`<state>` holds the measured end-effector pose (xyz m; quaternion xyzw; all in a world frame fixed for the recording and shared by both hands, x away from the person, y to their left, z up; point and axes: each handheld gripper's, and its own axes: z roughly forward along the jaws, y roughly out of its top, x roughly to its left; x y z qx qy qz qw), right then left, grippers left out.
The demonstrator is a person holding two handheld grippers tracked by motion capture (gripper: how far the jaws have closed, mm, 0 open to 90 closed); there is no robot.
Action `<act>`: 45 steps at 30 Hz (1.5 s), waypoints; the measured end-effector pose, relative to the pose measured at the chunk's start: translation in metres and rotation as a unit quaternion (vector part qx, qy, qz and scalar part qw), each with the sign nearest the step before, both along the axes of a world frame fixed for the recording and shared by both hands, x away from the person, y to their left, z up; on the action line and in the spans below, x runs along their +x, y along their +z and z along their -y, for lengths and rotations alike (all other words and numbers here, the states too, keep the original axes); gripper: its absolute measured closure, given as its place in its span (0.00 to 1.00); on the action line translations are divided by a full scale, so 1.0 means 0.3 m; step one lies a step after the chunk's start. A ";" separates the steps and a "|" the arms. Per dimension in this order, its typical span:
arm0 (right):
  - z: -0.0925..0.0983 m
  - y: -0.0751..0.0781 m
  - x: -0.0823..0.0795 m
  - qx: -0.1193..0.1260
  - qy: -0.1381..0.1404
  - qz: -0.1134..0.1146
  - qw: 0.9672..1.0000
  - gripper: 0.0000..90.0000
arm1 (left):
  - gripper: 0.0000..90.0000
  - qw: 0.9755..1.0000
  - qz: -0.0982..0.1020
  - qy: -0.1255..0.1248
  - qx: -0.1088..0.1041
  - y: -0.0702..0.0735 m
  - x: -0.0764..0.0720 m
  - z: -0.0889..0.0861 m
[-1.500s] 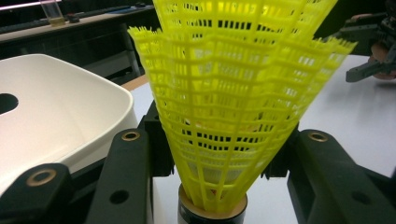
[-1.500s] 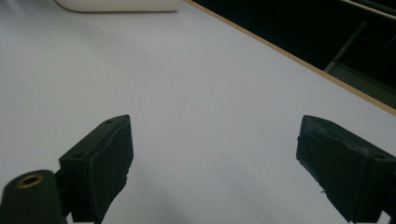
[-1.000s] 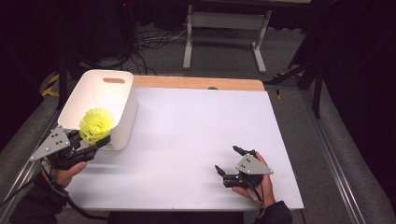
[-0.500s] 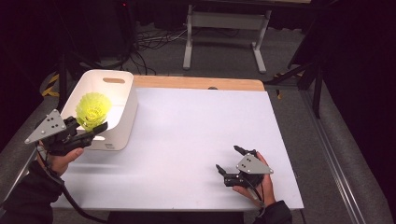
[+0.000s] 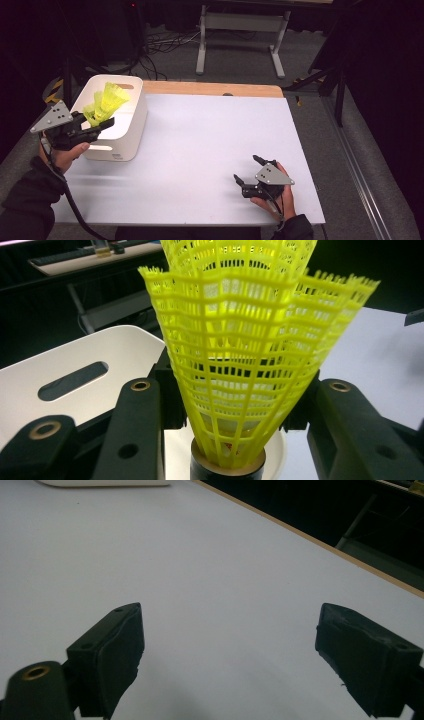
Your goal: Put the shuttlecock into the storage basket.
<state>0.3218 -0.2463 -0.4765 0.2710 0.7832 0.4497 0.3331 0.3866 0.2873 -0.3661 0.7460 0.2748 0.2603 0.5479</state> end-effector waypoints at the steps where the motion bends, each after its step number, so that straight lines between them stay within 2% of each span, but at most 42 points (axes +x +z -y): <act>1: 0.000 -0.001 0.000 -0.001 0.000 0.000 1.000 0.14 | 0.64 1.000 -0.005 0.004 0.006 0.003 0.013 0.001; 2: 0.000 -0.002 0.001 -0.002 0.000 -0.001 1.000 0.14 | 0.64 1.000 -0.010 0.006 0.009 0.007 0.027 0.001; 7: 0.002 -0.007 0.007 -0.003 -0.001 -0.004 1.000 0.14 | 0.65 1.000 -0.009 0.014 0.009 0.033 0.090 -0.010; 9: 0.003 -0.009 0.009 -0.004 -0.001 -0.006 1.000 0.14 | 0.65 1.000 -0.009 0.017 0.008 0.037 0.100 -0.013; 11: 0.005 -0.010 0.011 -0.003 -0.001 -0.007 1.000 0.14 | 0.65 0.999 -0.016 0.026 0.009 0.045 0.131 -0.023; 13: 0.005 -0.010 0.012 -0.005 -0.001 -0.006 1.000 0.14 | 0.65 0.999 -0.021 0.035 0.019 0.047 0.149 -0.027; 16: 0.005 -0.011 0.012 -0.005 0.000 -0.005 1.000 0.14 | 0.65 0.999 -0.029 0.036 0.011 0.046 0.170 -0.033; 21: 0.007 -0.012 0.018 -0.006 0.000 -0.007 1.000 0.15 | 0.65 0.998 -0.044 0.046 0.016 0.040 0.214 -0.040; 23: 0.007 -0.011 0.019 -0.008 0.002 -0.007 1.000 0.15 | 0.65 0.997 -0.053 0.054 0.026 0.046 0.235 -0.037; 26: 0.007 -0.012 0.022 -0.008 0.002 -0.008 1.000 0.15 | 0.65 0.996 -0.055 0.061 0.033 0.051 0.248 -0.034; 27: 0.007 -0.013 0.027 -0.008 0.003 -0.008 1.000 0.15 | 0.65 0.995 -0.056 0.066 0.044 0.053 0.265 -0.032; 30: 0.005 -0.012 0.032 -0.009 0.004 -0.009 1.000 0.15 | 0.65 0.994 -0.064 0.067 0.050 0.050 0.285 -0.030; 36: 0.003 -0.005 0.047 -0.014 0.006 -0.009 1.000 0.15 | 0.66 0.991 -0.084 0.070 0.076 0.038 0.341 -0.018; 37: 0.004 -0.006 0.056 -0.015 0.005 -0.011 1.000 0.15 | 0.66 0.988 -0.095 0.080 0.090 0.027 0.369 -0.014; 38: 0.005 -0.006 0.061 -0.016 0.004 -0.013 1.000 0.15 | 0.66 0.986 -0.103 0.083 0.098 0.022 0.382 -0.012; 40: 0.007 -0.006 0.069 -0.015 0.003 -0.014 1.000 0.15 | 0.66 0.984 -0.110 0.089 0.106 0.013 0.404 -0.006; 41: 0.007 -0.006 0.069 -0.015 0.003 -0.014 1.000 0.15 | 0.66 0.984 -0.110 0.089 0.106 0.013 0.404 -0.006; 43: 0.010 -0.003 0.076 -0.015 0.002 -0.014 1.000 0.15 | 0.66 0.983 -0.116 0.096 0.109 0.006 0.424 0.003; 44: 0.012 -0.001 0.077 -0.014 0.000 -0.016 1.000 0.15 | 0.66 0.980 -0.122 0.101 0.122 -0.004 0.442 0.017; 45: 0.013 0.001 0.078 -0.009 0.001 -0.019 1.000 0.15 | 0.66 0.979 -0.125 0.105 0.121 -0.009 0.448 0.022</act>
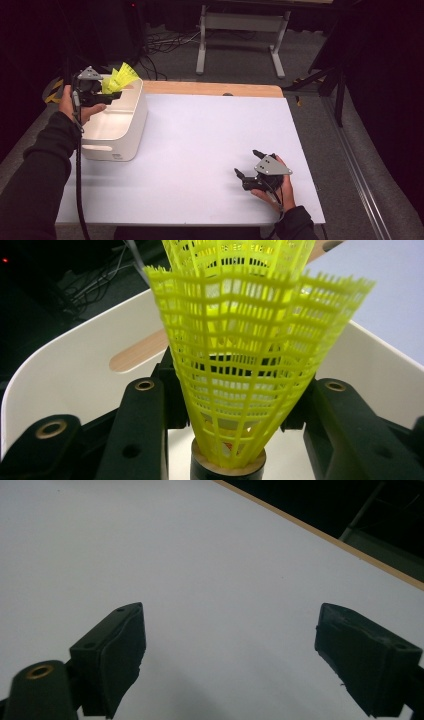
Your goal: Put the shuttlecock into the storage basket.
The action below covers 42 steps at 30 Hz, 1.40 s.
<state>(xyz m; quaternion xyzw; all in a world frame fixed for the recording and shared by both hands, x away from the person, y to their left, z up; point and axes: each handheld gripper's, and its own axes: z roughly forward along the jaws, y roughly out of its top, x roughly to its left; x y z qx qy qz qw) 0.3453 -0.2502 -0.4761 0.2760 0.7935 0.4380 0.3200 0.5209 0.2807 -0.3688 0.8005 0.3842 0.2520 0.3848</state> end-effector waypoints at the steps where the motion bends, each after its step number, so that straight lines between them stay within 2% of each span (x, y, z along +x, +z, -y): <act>1: 0.000 0.000 0.000 0.000 0.000 0.000 1.000 0.15 | 0.66 1.000 0.000 0.000 0.000 0.000 0.000 0.000; 3: 0.000 0.009 0.000 0.007 0.004 0.000 1.000 0.15 | 0.66 1.000 -0.012 0.001 0.006 -0.015 0.015 0.005; 4: 0.000 0.020 -0.001 0.011 0.007 0.004 1.000 0.15 | 0.66 0.999 -0.024 0.006 0.020 -0.024 0.023 0.007; 6: 0.006 0.027 0.001 0.026 0.008 0.003 1.000 0.16 | 0.66 0.999 -0.026 0.005 0.023 -0.026 0.026 0.004; 10: 0.017 0.029 0.006 0.031 0.003 0.002 1.000 0.16 | 0.66 0.999 -0.035 0.008 0.030 -0.036 0.034 0.002; 12: 0.022 0.028 0.009 0.034 0.002 -0.001 0.999 0.16 | 0.65 0.998 -0.052 0.009 0.041 -0.047 0.044 0.008; 13: 0.025 0.026 0.011 0.033 -0.001 -0.001 0.999 0.16 | 0.65 0.997 -0.057 0.009 0.059 -0.053 0.049 0.016; 15: 0.026 0.027 0.010 0.036 0.000 -0.001 0.999 0.16 | 0.65 0.996 -0.056 0.009 0.062 -0.055 0.051 0.021; 16: 0.027 0.027 0.009 0.035 0.000 -0.001 0.999 0.16 | 0.65 0.996 -0.064 0.006 0.065 -0.056 0.055 0.027; 17: 0.027 0.027 0.009 0.035 0.000 -0.001 0.999 0.16 | 0.64 0.996 -0.064 0.006 0.065 -0.056 0.055 0.027; 18: 0.027 0.027 0.009 0.035 -0.001 0.000 0.999 0.16 | 0.64 0.994 -0.072 0.008 0.080 -0.064 0.061 0.033; 19: 0.027 0.027 0.009 0.036 -0.001 -0.001 0.999 0.16 | 0.64 0.994 -0.080 0.006 0.079 -0.068 0.062 0.037; 23: 0.027 0.027 0.009 0.038 0.000 -0.001 0.999 0.16 | 0.57 0.994 -0.079 0.007 0.080 -0.069 0.066 0.046; 24: 0.029 0.027 0.010 0.040 0.000 -0.002 0.999 0.16 | 0.48 0.993 -0.083 0.000 0.079 -0.071 0.067 0.050; 25: 0.029 0.027 0.010 0.040 0.000 -0.002 0.999 0.16 | 0.48 0.992 -0.093 -0.006 0.086 -0.076 0.070 0.054; 26: 0.031 0.026 0.012 0.045 0.000 -0.005 0.999 0.16 | 0.38 0.990 -0.097 -0.005 0.103 -0.080 0.074 0.061; 27: 0.032 0.026 0.013 0.046 0.000 -0.006 0.999 0.16 | 0.37 0.988 -0.098 -0.001 0.117 -0.083 0.075 0.069; 28: 0.033 0.026 0.013 0.047 -0.001 -0.006 0.999 0.16 | 0.34 0.988 -0.098 -0.001 0.117 -0.083 0.075 0.069; 29: 0.034 0.026 0.013 0.048 -0.001 -0.006 0.999 0.16 | 0.32 0.991 -0.085 -0.006 0.103 -0.069 0.065 0.068; 30: 0.035 0.026 0.013 0.050 0.000 -0.006 0.999 0.16 | 0.31 0.992 -0.074 -0.003 0.102 -0.061 0.062 0.064; 33: 0.033 0.027 0.011 0.047 0.001 -0.004 0.999 0.16 | 0.28 0.992 -0.067 -0.007 0.104 -0.051 0.054 0.063; 35: 0.030 0.028 0.009 0.046 0.002 -0.003 0.999 0.16 | 0.25 0.992 -0.074 -0.018 0.101 -0.045 0.044 0.067; 36: 0.030 0.028 0.008 0.046 0.003 -0.003 0.999 0.16 | 0.24 0.992 -0.066 -0.020 0.110 -0.038 0.041 0.067; 37: 0.029 0.028 0.007 0.045 0.003 -0.002 0.999 0.16 | 0.23 0.993 -0.053 -0.034 0.097 -0.026 0.028 0.067; 39: 0.029 0.030 0.002 0.043 0.002 0.002 0.999 0.15 | 0.23 0.995 -0.031 -0.037 0.082 -0.003 0.010 0.061; 42: 0.030 0.031 -0.011 0.040 -0.002 0.011 0.999 0.15 | 0.23 0.997 -0.002 -0.039 0.064 0.028 -0.023 0.060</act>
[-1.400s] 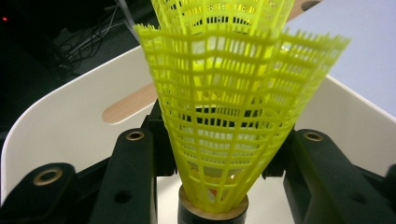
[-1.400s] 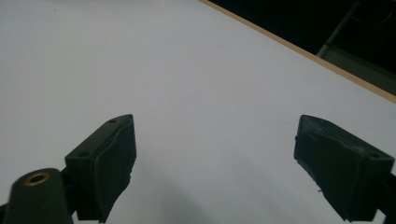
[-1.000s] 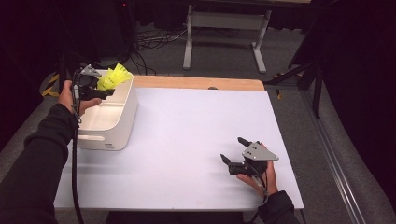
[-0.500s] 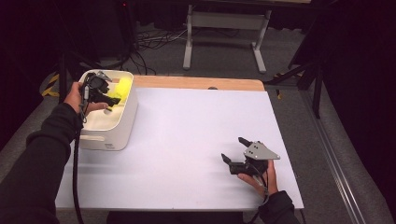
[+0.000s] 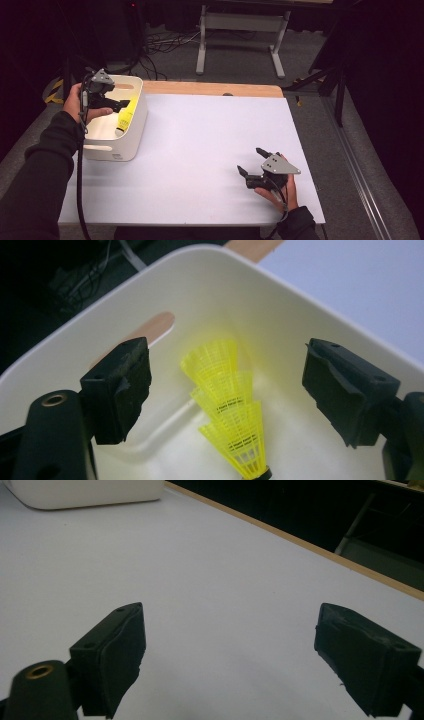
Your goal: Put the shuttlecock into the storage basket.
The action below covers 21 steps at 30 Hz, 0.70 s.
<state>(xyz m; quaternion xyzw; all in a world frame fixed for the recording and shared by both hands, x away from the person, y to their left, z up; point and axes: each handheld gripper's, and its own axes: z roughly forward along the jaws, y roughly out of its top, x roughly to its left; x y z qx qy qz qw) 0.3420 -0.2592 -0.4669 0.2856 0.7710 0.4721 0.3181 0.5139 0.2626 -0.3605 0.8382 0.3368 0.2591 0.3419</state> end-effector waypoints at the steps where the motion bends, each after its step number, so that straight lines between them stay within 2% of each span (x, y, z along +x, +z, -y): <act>1: 0.000 0.001 -0.006 -0.001 -0.001 0.003 1.000 0.15 | 0.21 1.000 0.004 0.000 -0.002 0.010 -0.013 0.001; 3: 0.002 0.003 -0.017 -0.004 -0.006 0.010 1.000 0.15 | 0.19 1.000 0.024 0.003 -0.007 0.035 -0.041 -0.003; 5: 0.002 0.006 -0.024 -0.004 -0.007 0.015 1.000 0.15 | 0.18 0.999 0.035 0.004 -0.025 0.053 -0.065 -0.007; 6: 0.001 0.010 -0.031 -0.005 -0.007 0.019 1.000 0.15 | 0.18 0.999 0.046 0.000 -0.027 0.068 -0.090 -0.007; 9: -0.001 0.013 -0.037 -0.006 -0.007 0.022 1.000 0.15 | 0.16 0.998 0.052 -0.005 -0.027 0.078 -0.115 -0.002; 10: -0.004 0.014 -0.040 -0.008 -0.007 0.023 1.000 0.15 | 0.16 0.998 0.059 -0.007 -0.036 0.081 -0.128 -0.002; 13: -0.014 0.021 -0.050 -0.014 -0.005 0.028 1.000 0.15 | 0.15 0.997 0.067 -0.017 -0.043 0.081 -0.154 0.003; 21: -0.033 0.024 -0.057 -0.018 0.000 0.023 1.000 0.15 | 0.14 0.995 0.084 -0.029 -0.052 0.058 -0.204 0.004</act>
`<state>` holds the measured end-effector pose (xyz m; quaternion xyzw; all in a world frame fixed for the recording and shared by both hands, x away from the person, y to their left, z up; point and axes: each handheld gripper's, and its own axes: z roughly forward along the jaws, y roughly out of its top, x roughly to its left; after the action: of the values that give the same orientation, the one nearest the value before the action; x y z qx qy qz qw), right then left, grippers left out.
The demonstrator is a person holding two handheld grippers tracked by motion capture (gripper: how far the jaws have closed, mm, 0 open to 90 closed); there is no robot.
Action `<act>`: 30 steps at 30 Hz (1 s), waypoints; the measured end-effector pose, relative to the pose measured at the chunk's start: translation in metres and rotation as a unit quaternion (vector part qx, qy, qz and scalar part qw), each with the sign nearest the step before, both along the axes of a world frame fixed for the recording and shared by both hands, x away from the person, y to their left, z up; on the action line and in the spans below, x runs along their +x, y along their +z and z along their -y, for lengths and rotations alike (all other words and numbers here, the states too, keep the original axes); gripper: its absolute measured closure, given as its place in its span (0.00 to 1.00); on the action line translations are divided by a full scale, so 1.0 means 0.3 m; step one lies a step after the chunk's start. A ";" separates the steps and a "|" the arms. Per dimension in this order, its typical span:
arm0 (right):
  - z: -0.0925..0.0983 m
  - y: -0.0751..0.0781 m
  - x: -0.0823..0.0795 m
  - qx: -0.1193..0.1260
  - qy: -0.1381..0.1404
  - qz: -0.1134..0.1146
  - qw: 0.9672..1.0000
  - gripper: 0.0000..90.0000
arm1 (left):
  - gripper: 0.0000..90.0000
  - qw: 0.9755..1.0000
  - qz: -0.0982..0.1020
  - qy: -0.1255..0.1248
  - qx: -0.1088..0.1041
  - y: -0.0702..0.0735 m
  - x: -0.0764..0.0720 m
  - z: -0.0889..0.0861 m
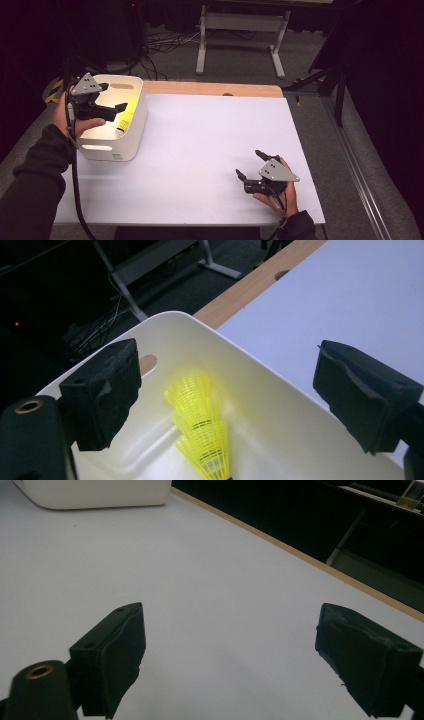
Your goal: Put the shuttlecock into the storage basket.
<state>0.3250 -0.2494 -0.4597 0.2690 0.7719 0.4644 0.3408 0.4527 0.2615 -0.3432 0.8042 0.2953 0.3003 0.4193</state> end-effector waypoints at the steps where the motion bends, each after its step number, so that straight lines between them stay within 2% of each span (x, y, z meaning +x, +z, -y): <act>1: -0.002 0.000 0.000 -0.001 0.001 -0.001 1.000 0.15 | 0.14 1.000 0.001 0.000 0.001 -0.004 -0.004 0.001; 4: -0.009 -0.002 -0.002 -0.003 0.002 -0.005 1.000 0.15 | 0.14 1.000 0.001 -0.001 0.006 -0.017 -0.018 0.003; 8: -0.023 -0.006 -0.008 -0.008 0.007 -0.010 1.000 0.14 | 0.14 1.000 0.014 -0.007 0.003 -0.009 -0.047 0.000; 14: -0.046 -0.013 -0.014 -0.015 0.012 -0.013 1.000 0.14 | 0.14 0.999 0.038 -0.023 -0.015 0.005 -0.101 0.004; 16: -0.048 -0.013 -0.014 -0.016 0.013 -0.014 1.000 0.14 | 0.14 0.999 0.047 -0.023 -0.013 0.003 -0.118 0.009; 22: -0.058 -0.015 -0.018 -0.017 0.016 -0.020 1.000 0.14 | 0.12 0.998 0.058 -0.033 -0.024 -0.002 -0.153 0.014; 24: -0.060 -0.014 -0.020 -0.017 0.016 -0.019 1.000 0.14 | 0.12 0.997 0.065 -0.036 -0.023 -0.003 -0.171 0.018; 27: -0.059 -0.010 -0.022 -0.010 0.013 -0.018 1.000 0.14 | 0.13 0.995 0.084 -0.040 -0.041 -0.004 -0.201 0.020; 30: -0.058 -0.010 -0.021 -0.007 0.016 -0.024 1.000 0.13 | 0.13 0.993 0.099 -0.049 -0.042 -0.002 -0.231 0.024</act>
<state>0.3188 -0.2319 -0.4626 0.2649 0.7873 0.4581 0.3166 0.3834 0.2542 -0.3437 0.7655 0.2254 0.3449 0.4942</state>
